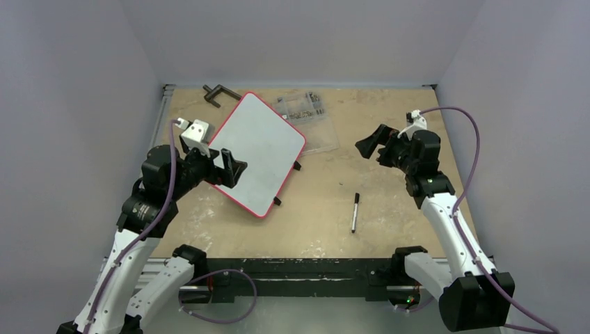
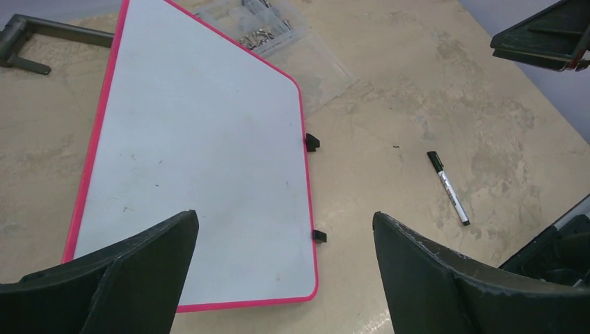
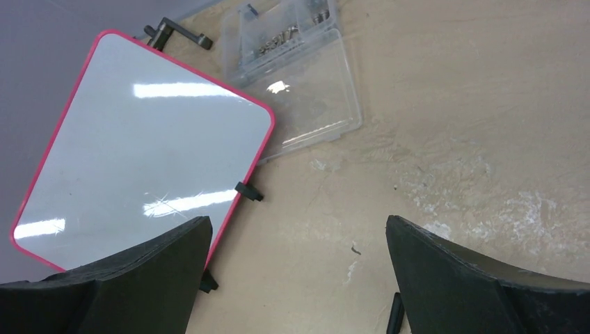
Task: Write a sentence on the whiteboard
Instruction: Pick up the whiteboard marker from the center of the board.
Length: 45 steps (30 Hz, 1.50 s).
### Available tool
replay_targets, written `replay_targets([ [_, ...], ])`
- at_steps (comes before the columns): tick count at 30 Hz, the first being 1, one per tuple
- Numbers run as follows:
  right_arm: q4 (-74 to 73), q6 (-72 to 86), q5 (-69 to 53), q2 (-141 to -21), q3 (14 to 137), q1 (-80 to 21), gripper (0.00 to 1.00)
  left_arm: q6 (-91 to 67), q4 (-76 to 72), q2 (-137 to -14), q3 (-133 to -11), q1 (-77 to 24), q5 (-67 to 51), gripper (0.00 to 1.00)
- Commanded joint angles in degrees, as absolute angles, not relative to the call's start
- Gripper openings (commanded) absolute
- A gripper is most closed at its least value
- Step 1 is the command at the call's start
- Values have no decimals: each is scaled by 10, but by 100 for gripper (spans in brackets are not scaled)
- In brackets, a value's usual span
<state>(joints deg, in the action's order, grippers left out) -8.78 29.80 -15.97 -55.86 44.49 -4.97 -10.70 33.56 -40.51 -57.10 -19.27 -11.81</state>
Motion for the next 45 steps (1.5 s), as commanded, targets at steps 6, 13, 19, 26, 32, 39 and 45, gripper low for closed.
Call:
replay_targets([
  [6, -209, 335, -95, -536, 454, -59, 99, -93, 326, -417, -580, -229, -125, 95],
  [13, -288, 382, -5, -544, 459, -158, 99, -94, 334, -428, -584, -246, -118, 93],
  [19, -317, 436, 63, -561, 432, -230, 99, -93, 335, -431, -584, -254, -110, 92],
  [26, -354, 514, 128, -583, 407, -315, 89, -93, 337, -432, -585, -258, -102, 92],
  [32, -347, 571, 142, -589, 363, -369, 74, -93, 338, -431, -586, -259, -99, 91],
  [39, -339, 599, 158, -610, 333, -385, 61, -93, 339, -429, -585, -261, -97, 91],
  [45, -332, 613, 169, -633, 320, -393, 51, -93, 340, -429, -585, -263, -92, 91],
])
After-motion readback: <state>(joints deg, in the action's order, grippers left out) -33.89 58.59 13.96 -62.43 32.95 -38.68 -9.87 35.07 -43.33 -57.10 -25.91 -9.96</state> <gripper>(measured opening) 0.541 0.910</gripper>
